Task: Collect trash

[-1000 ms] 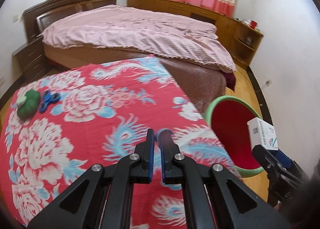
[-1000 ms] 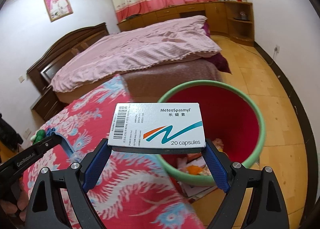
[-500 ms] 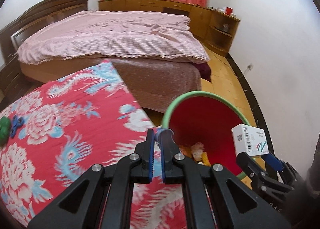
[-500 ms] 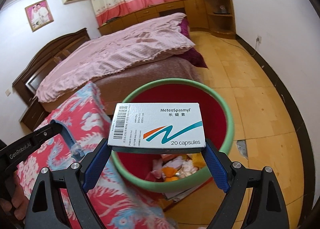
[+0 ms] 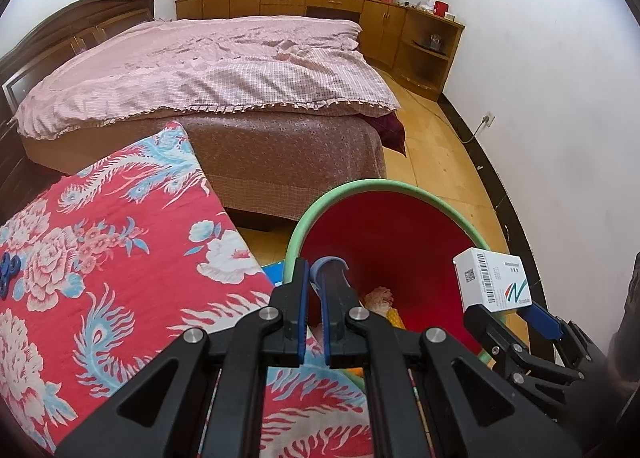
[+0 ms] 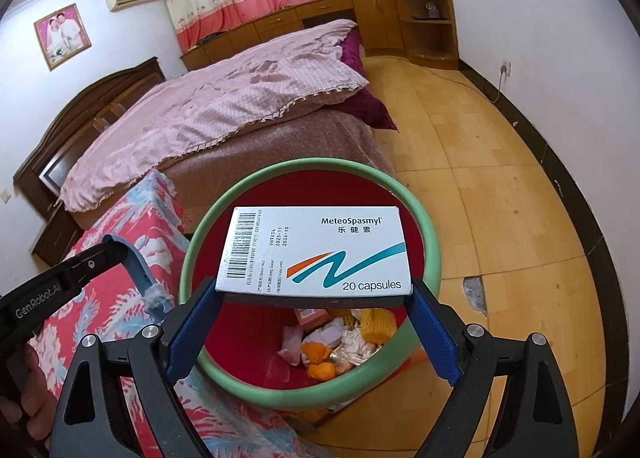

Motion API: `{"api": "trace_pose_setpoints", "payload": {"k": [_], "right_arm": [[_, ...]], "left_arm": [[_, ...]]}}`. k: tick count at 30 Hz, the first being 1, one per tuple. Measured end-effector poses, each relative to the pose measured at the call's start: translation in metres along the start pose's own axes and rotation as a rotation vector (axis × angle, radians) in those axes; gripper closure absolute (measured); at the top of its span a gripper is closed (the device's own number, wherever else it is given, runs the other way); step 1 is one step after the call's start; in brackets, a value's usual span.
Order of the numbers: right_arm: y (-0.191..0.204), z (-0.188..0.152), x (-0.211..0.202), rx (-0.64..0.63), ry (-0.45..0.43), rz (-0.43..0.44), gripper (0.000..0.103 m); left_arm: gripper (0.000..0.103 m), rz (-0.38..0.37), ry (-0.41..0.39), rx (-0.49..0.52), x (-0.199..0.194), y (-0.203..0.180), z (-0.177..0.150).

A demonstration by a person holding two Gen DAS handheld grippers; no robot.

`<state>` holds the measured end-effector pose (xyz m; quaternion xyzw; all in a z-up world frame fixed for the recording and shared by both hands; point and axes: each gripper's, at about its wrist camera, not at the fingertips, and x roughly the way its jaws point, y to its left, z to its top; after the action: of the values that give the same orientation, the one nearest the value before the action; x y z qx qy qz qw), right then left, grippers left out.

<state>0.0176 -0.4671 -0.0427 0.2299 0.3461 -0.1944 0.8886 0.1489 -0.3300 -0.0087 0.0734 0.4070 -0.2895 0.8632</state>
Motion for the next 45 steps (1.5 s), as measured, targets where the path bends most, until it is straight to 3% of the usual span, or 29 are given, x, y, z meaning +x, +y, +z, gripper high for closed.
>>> {"api": "trace_pose_setpoints", "payload": {"k": [14, 29, 30, 32, 34, 45], "right_arm": [[-0.006, 0.004, 0.007, -0.029, 0.001, 0.001, 0.01], [-0.032, 0.01, -0.002, 0.031, -0.026, -0.024, 0.01], [-0.033, 0.01, -0.002, 0.035, -0.028, -0.027, 0.01], [-0.036, 0.012, -0.003, 0.041, -0.031, -0.03, 0.01], [-0.038, 0.012, -0.004, 0.044, -0.032, -0.031, 0.01], [-0.034, 0.011, -0.009, 0.036, -0.033, -0.021, 0.01]], "left_arm": [[0.099, -0.007, 0.026, 0.003, 0.022, -0.006, 0.005], [0.098, -0.04, 0.065, 0.018, 0.04, -0.019, 0.004], [0.097, -0.047, 0.071, 0.016, 0.041, -0.02, 0.004], [0.084, -0.051, 0.078, 0.011, 0.042, -0.021, 0.004], [0.078, -0.046, 0.077, 0.01, 0.041, -0.022, 0.003], [0.068, -0.004, 0.086, -0.012, 0.031, -0.017, -0.004]]}}
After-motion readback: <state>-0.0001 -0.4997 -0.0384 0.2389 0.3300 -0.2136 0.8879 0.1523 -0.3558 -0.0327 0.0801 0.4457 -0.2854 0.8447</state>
